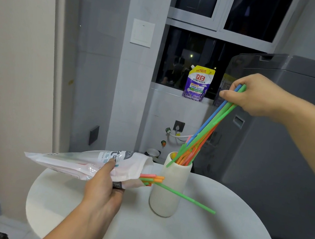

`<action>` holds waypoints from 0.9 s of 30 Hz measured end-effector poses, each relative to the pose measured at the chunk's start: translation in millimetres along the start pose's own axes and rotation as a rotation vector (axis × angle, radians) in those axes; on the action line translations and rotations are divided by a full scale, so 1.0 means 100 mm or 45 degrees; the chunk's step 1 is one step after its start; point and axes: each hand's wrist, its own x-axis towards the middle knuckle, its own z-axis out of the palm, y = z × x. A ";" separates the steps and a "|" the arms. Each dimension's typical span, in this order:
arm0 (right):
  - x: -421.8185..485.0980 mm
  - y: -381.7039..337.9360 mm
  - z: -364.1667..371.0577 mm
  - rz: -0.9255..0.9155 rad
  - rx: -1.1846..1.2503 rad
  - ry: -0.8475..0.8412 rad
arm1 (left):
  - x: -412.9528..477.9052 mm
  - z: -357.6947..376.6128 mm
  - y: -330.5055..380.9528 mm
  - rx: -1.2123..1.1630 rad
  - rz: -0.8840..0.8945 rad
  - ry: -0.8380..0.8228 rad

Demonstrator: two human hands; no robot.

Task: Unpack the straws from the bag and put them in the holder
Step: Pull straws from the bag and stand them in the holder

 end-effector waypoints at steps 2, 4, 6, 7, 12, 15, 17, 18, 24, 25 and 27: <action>0.01 0.00 0.01 -0.005 0.017 -0.002 | 0.00 0.00 0.00 -0.011 -0.003 -0.004; 0.03 0.00 0.05 -0.002 -0.003 -0.020 | 0.00 0.01 -0.01 -0.020 -0.004 0.001; 0.05 0.02 0.11 0.006 -0.005 -0.053 | -0.01 0.01 -0.02 -0.026 -0.007 0.003; 0.06 0.03 0.16 0.009 0.001 -0.070 | -0.01 0.01 -0.02 -0.024 -0.008 0.002; 0.11 0.09 0.44 0.009 -0.020 -0.136 | 0.01 -0.01 0.00 -0.012 -0.016 -0.006; 0.12 0.13 0.61 0.026 -0.032 -0.185 | 0.01 -0.01 0.00 -0.011 -0.014 -0.003; 0.12 0.16 0.73 0.035 -0.054 -0.210 | 0.02 0.00 -0.01 -0.022 -0.016 -0.002; 0.12 0.17 0.80 0.038 -0.067 -0.222 | 0.02 0.00 -0.01 -0.028 -0.017 0.001; 0.05 0.25 1.05 0.082 0.069 -0.347 | 0.03 -0.01 -0.03 -0.045 -0.017 -0.004; 0.04 0.26 1.07 0.092 0.098 -0.352 | 0.02 -0.01 -0.03 -0.036 -0.011 -0.006; 0.03 0.30 1.12 0.107 0.171 -0.324 | 0.01 -0.01 -0.02 -0.010 -0.006 -0.007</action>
